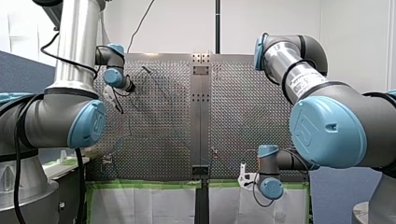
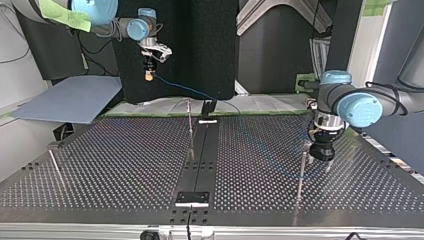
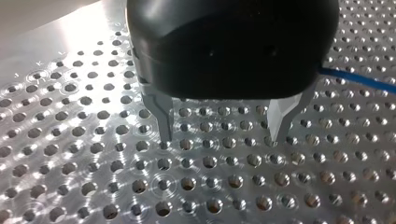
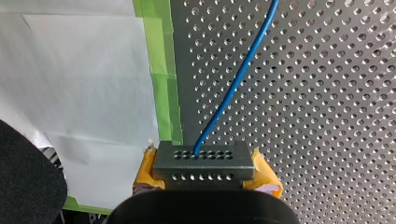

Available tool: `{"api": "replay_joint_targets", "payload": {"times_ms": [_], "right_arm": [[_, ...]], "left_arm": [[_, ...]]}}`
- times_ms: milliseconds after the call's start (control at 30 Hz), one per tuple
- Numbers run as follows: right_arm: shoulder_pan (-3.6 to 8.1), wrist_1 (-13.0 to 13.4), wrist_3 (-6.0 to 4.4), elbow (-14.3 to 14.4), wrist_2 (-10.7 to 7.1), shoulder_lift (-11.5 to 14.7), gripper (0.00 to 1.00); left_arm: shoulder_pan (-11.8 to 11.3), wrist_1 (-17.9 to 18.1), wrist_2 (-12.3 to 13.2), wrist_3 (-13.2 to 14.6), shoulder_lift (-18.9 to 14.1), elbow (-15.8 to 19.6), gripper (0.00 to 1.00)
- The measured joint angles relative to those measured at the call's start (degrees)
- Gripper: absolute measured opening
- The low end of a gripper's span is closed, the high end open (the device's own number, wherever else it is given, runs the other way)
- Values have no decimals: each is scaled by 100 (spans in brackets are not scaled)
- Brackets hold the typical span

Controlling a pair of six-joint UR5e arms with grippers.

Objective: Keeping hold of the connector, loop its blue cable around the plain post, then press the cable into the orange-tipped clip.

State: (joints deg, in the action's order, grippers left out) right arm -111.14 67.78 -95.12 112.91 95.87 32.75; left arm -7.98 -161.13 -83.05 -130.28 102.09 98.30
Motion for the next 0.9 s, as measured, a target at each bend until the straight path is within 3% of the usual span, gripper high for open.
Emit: {"api": "replay_joint_targets", "payload": {"times_ms": [367,900], "right_arm": [[0,15,-8,0,-48,0,0],[1,34,-12,0,-119,0,0]], "left_arm": [[-54,-252,215,-33,-88,80,100],[-177,-153,459,-206,-316,169,100]]}}
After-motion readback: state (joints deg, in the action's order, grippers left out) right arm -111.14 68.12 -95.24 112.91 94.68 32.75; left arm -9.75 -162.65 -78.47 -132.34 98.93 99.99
